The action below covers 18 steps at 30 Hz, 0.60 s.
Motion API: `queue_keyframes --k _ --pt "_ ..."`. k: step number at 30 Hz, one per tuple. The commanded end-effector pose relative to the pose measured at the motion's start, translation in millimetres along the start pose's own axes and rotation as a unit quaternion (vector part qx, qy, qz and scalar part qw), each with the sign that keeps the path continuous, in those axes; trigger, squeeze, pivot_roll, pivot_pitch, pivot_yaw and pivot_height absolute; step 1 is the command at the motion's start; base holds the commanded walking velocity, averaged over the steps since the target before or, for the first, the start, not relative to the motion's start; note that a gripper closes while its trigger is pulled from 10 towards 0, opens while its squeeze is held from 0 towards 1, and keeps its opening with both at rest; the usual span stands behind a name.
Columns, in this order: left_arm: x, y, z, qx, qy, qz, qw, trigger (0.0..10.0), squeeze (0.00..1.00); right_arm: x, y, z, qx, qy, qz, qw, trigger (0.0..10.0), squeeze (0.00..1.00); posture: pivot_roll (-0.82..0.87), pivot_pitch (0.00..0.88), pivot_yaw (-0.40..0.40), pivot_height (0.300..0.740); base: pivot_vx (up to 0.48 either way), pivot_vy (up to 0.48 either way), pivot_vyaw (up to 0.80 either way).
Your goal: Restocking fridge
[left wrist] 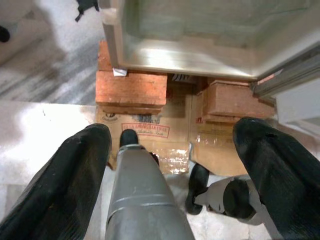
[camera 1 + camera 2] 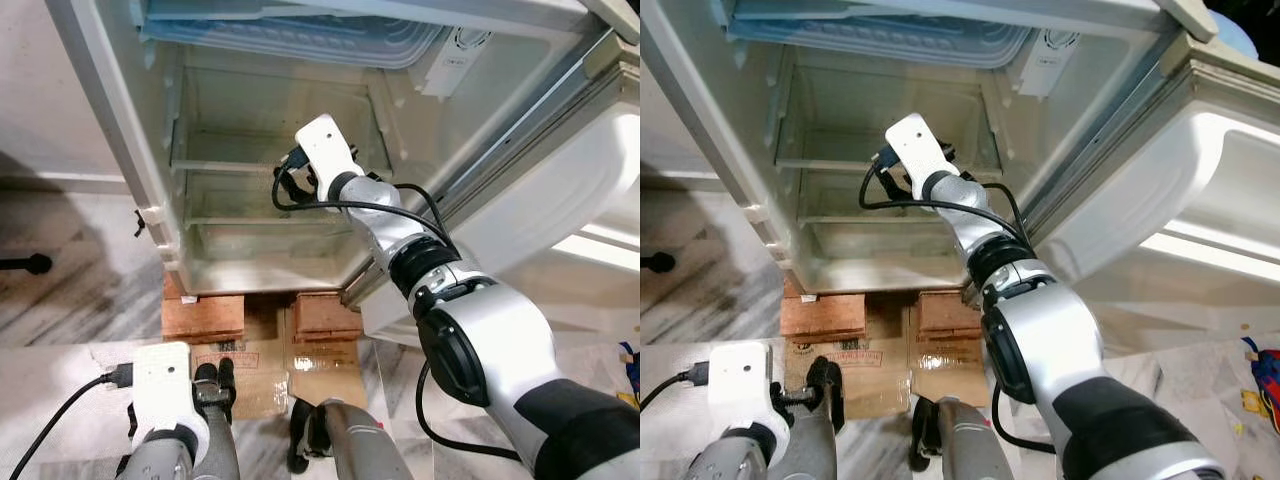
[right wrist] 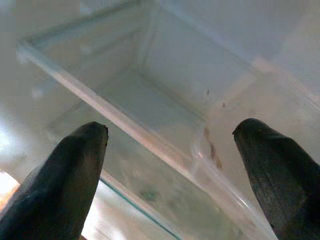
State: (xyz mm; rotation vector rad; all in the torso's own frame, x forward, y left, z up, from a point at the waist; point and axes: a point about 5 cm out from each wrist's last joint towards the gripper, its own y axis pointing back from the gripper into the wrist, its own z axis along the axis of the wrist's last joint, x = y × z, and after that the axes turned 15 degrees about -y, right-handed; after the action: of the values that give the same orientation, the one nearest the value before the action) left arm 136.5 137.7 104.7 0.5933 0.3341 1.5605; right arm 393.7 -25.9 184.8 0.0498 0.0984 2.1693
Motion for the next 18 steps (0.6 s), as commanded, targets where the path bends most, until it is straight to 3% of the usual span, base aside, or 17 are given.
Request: queue_keyframes --k 1,2,3,7,11,18 --pt "-1.3 0.1 -5 0.016 0.005 0.001 1.000 10.0 0.00 -5.6 5.5 -5 -0.014 -0.028 0.022 0.999 10.0 0.15 0.31 0.271 -0.242 0.740 0.000 0.000 0.00" --pt "-1.3 0.1 -5 0.016 0.005 0.001 1.000 10.0 0.00 -5.6 5.5 -5 -0.014 -0.028 0.022 0.999 10.0 0.15 0.31 0.271 -0.242 0.740 0.000 0.000 0.00" --pt "-1.4 -0.6 -5 0.015 0.007 0.001 1.000 10.0 0.00 -3.4 7.6 -10 -0.014 -0.038 0.050 0.998 10.0 0.00 0.31 0.268 -0.242 0.740 0.000 0.000 0.00" --pt "-4.6 -1.6 -3 0.010 0.016 -0.009 1.000 10.0 0.00 5.1 13.5 -35 0.033 -0.048 0.102 0.993 10.0 0.00 0.30 0.268 -0.238 0.740 0.000 0.000 0.00" --pt "-9.7 1.8 0 0.002 0.021 -0.026 0.999 10.0 0.00 7.4 18.8 -61 0.097 -0.024 0.090 0.991 10.0 0.00 0.30 0.295 -0.231 0.740 0.000 0.000 0.00" --pt "-11.1 21.4 -16 0.038 0.023 -0.028 0.999 10.0 0.00 6.5 13.8 -55 0.099 -0.004 0.045 0.994 10.0 0.00 0.31 0.347 -0.226 0.740 0.000 0.000 0.00"
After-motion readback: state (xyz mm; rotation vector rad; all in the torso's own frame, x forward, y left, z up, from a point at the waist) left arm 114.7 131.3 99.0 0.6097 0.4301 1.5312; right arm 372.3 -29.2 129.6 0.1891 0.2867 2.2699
